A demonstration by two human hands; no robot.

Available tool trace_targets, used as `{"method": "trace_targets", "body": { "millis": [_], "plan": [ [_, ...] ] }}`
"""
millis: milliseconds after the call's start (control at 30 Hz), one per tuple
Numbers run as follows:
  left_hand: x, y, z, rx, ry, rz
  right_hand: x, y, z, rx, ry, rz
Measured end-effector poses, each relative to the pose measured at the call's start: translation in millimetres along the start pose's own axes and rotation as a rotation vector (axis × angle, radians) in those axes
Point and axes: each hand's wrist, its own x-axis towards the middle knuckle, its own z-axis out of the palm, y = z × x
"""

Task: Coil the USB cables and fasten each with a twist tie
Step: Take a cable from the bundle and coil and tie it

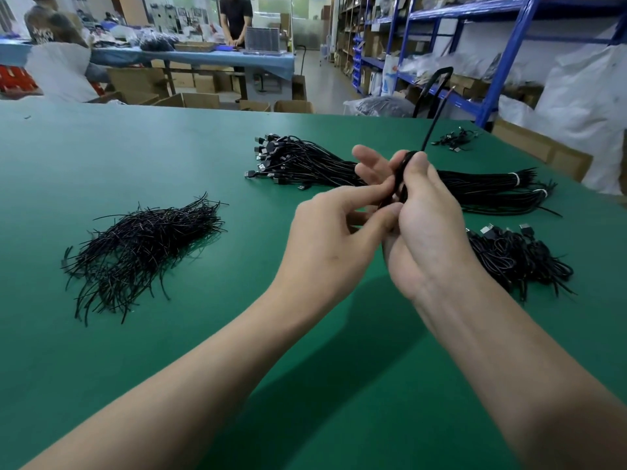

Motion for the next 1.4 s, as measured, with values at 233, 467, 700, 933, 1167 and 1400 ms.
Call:
{"method": "trace_targets", "body": {
  "millis": [233,467,700,933,1167,1400],
  "plan": [
    [9.1,-0.6,-18.8,-0.097,-0.019,-0.048,-5.8,3.4,0.3,-0.123,-0.123,-0.043],
    [11.0,5.1,-21.9,0.209,-0.167,0.018,-3.5,8.2,-0.8,-0.335,-0.163,-0.084],
    [10.3,8.5,-21.0,0.242,-0.312,-0.074,-3.6,7.5,-1.2,-0.442,-0.191,0.008],
    [9.2,1.9,-20.3,0.329,-0.280,-0.044,0.5,11.4,-4.5,-0.341,-0.188,0.061],
    [22.1,-7.9,-42.2,0.497,-0.308,-0.096,9.0,4.9,-14.1,-0.632,-0.195,0.156],
    [30.2,-29.5,-61.8,0.655,-0.475,-0.245,8.1,0.3,-21.3,-1.740,-0.327,-0.813]
  ]
}}
